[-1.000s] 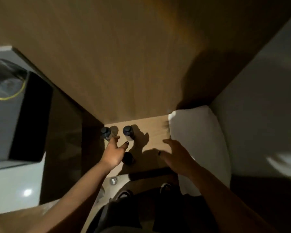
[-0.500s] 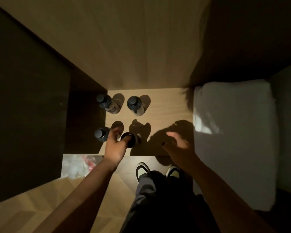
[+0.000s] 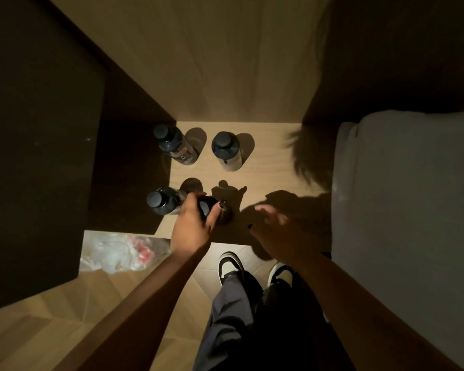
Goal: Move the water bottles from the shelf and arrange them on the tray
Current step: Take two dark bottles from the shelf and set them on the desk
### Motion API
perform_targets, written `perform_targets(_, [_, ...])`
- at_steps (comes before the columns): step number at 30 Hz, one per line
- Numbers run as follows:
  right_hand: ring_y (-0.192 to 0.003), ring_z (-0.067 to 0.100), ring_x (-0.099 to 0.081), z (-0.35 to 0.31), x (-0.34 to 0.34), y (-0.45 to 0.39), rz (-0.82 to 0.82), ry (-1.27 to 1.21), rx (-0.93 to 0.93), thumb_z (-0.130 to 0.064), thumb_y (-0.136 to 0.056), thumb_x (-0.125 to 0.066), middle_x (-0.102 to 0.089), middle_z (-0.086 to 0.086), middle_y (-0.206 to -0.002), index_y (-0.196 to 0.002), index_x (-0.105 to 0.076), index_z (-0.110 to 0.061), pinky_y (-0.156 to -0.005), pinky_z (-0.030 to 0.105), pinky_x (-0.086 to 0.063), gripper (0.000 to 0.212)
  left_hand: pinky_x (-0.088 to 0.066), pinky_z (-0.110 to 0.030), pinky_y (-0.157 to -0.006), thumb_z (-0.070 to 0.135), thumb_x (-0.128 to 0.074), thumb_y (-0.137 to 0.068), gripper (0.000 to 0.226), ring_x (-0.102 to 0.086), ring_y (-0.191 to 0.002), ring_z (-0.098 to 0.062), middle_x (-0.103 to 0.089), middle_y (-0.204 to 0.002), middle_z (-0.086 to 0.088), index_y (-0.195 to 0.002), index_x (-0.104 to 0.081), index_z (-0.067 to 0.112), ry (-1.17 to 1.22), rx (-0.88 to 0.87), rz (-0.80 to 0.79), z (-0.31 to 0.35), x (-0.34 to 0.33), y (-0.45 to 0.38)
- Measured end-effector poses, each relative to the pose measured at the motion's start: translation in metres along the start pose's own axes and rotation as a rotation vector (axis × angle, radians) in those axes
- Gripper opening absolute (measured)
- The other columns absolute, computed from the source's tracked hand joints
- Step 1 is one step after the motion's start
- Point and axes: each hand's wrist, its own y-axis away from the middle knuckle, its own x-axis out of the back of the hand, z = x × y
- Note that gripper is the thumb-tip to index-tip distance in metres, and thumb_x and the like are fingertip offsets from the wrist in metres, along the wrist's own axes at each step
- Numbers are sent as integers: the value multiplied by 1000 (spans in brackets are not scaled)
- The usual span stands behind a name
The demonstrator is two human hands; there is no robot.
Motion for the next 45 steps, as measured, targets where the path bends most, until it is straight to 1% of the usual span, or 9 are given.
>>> perform_targets(4, [-100,2,-43,-11,-1,-3,-203,-141,-18,-26,-92,-59,-49,1,-130,-140,-39,-19,-66,1,-33,53,-57,-42,-79,43,-58,-90,39,-68,-95,-27,-71,-102,-11,-112,-58,11,-7,-4,39,2,22,-8])
perform_targets(7, [-126,14,-38,-18,2,-7,-253,-249,-17,-21,-85,-68,-39,6,-145,-146,-31,-19,-93,18,-28,72,-56,-36,-70,44,-60,-89,32,-68,-82,-22,-69,-85,-1,-97,-64,13,40,-68,70,15,35,-7])
perform_targets(12, [-137,25,-36,-34,13,-17,-440,-201,-61,-9,-90,-61,-37,13,-150,-147,-24,-10,-100,27,-33,69,-52,-50,-67,48,-56,-83,41,-63,-72,-32,-64,-71,-14,-74,-63,9,275,-56,40,50,48,-5])
perform_targets(17, [-123,26,-52,-10,4,-8,-248,-61,-33,-34,-75,-77,-57,4,-126,-131,-42,-13,-106,45,-39,69,-47,-33,-59,54,-54,-82,51,-61,-62,-20,-62,-67,-11,-74,-63,4,314,-161,-108,69,40,-8])
perform_targets(19, [-97,12,-60,0,1,1,-109,-126,84,-24,-75,-77,-60,-5,-100,-104,-54,-19,-92,33,-47,37,-52,-40,-63,63,-45,-88,65,-63,-68,-30,-61,-72,-21,-76,-61,2,381,-148,-158,73,34,-7])
perform_targets(22, [-64,14,-61,16,-2,8,65,-211,156,-9,-69,-79,-63,3,-75,-88,-56,-12,-58,26,-52,30,-56,-27,-58,50,-29,-97,53,-68,-75,-20,-67,-86,-19,-94,-59,7,563,13,-77,75,21,-12])
perform_targets(27, [-45,4,-55,28,11,13,91,-442,-57,-4,-73,-77,-58,-5,-59,-73,-53,-21,-43,12,-47,29,-41,-46,-107,46,-63,-83,54,-51,-121,-22,-50,-131,-7,-126,-40,23,605,173,92,56,-18,-49])
perform_targets(31, [-52,-12,-57,37,18,18,240,-554,-108,-4,-71,-79,-57,-11,-67,-76,-51,-30,-48,4,-44,38,-24,-42,-118,25,-77,-76,89,-35,-137,-24,-35,-148,-10,-144,-21,14,559,187,82,61,-43,-86])
perform_targets(45, [-84,9,-63,18,26,20,300,-726,-109,-14,-71,-78,-60,-5,-95,-94,-44,-36,-68,22,-52,46,-36,-33,-109,30,-72,-83,57,-55,-113,-13,-59,-116,4,-128,-42,15,788,227,158,61,-25,-79])
